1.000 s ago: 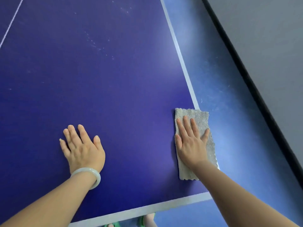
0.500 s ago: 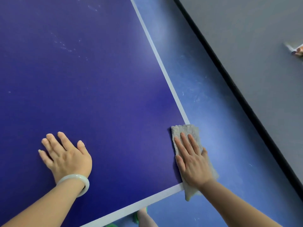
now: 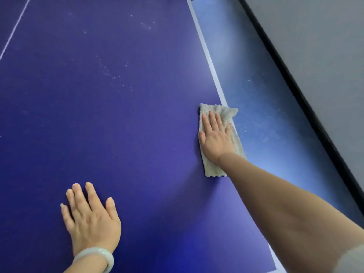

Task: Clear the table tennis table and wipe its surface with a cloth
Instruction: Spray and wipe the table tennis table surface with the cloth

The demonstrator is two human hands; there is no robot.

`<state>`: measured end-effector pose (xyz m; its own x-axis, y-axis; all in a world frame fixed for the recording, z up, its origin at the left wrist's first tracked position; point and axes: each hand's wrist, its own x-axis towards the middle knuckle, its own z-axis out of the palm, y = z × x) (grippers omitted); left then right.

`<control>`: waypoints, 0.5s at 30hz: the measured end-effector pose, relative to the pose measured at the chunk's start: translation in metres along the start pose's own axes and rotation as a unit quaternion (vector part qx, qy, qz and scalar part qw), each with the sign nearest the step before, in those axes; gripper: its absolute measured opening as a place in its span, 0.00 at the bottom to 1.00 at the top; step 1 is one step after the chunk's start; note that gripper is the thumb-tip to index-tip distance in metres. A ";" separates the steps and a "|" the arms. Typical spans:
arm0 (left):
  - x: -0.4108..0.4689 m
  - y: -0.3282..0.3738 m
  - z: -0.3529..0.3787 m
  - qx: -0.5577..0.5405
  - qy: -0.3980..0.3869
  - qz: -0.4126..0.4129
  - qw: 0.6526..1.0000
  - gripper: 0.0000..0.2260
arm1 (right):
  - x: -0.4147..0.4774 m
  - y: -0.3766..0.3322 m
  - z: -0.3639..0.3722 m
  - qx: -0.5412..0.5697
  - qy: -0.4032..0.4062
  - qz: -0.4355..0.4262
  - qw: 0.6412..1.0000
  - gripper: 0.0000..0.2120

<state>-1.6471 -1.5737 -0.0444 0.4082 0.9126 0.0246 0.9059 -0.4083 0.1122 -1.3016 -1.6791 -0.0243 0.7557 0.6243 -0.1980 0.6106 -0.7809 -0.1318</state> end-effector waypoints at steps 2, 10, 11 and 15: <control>0.000 0.000 -0.001 0.009 -0.003 0.002 1.000 0.32 | -0.009 -0.016 0.002 0.018 -0.007 -0.066 0.998 0.28; 0.000 -0.001 -0.003 0.035 -0.009 0.007 0.999 0.31 | -0.023 0.046 -0.001 -0.008 0.012 -0.161 0.987 0.28; 0.000 0.000 -0.003 0.036 -0.009 0.006 0.999 0.31 | -0.003 0.047 -0.004 -0.008 0.019 -0.118 0.993 0.28; 0.002 0.001 -0.002 0.047 -0.015 0.004 0.999 0.31 | 0.052 -0.009 -0.005 0.058 0.037 0.003 0.998 0.29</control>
<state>-1.6461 -1.5723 -0.0420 0.4174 0.9087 -0.0051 0.9086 -0.4173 0.0177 -1.2672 -1.6395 -0.0288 0.7774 0.6158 -0.1277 0.5776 -0.7795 -0.2423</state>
